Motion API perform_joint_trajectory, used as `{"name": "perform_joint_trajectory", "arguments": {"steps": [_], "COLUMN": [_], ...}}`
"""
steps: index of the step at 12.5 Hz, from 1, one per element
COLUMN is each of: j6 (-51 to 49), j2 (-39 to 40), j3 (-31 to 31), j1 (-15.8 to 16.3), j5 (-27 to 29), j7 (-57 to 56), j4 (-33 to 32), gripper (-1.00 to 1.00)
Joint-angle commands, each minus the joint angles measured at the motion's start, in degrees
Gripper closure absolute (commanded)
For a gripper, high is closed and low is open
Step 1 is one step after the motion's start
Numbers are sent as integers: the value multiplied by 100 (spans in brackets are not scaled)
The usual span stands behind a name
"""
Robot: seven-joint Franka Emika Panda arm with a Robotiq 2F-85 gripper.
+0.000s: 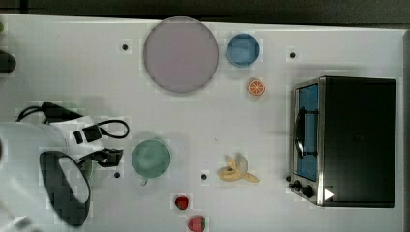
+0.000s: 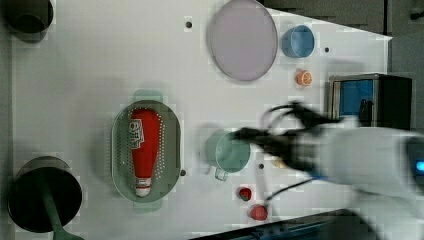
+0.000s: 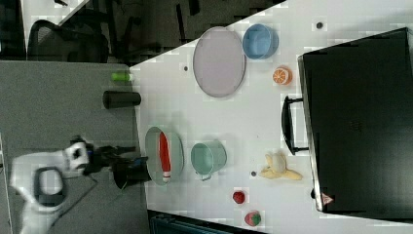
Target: Pick Ketchup from the table and place it in strainer.
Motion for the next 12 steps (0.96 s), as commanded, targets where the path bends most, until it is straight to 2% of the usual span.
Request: {"name": "perform_joint_trajectory", "arguments": {"steps": [1, 4, 8, 10, 12], "j6": [-855, -1252, -1336, -1512, -1535], "j2": [-459, -834, -982, -968, -917], "j3": [-678, -1667, -2742, -3027, -2991], "j1": [-530, -624, -633, -632, -623], "j5": [186, 186, 213, 211, 212], "j7": [-268, -347, -347, -493, -572], "j4": [668, 1034, 1064, 1065, 1065], "gripper": [-100, -100, -100, -100, -100]}}
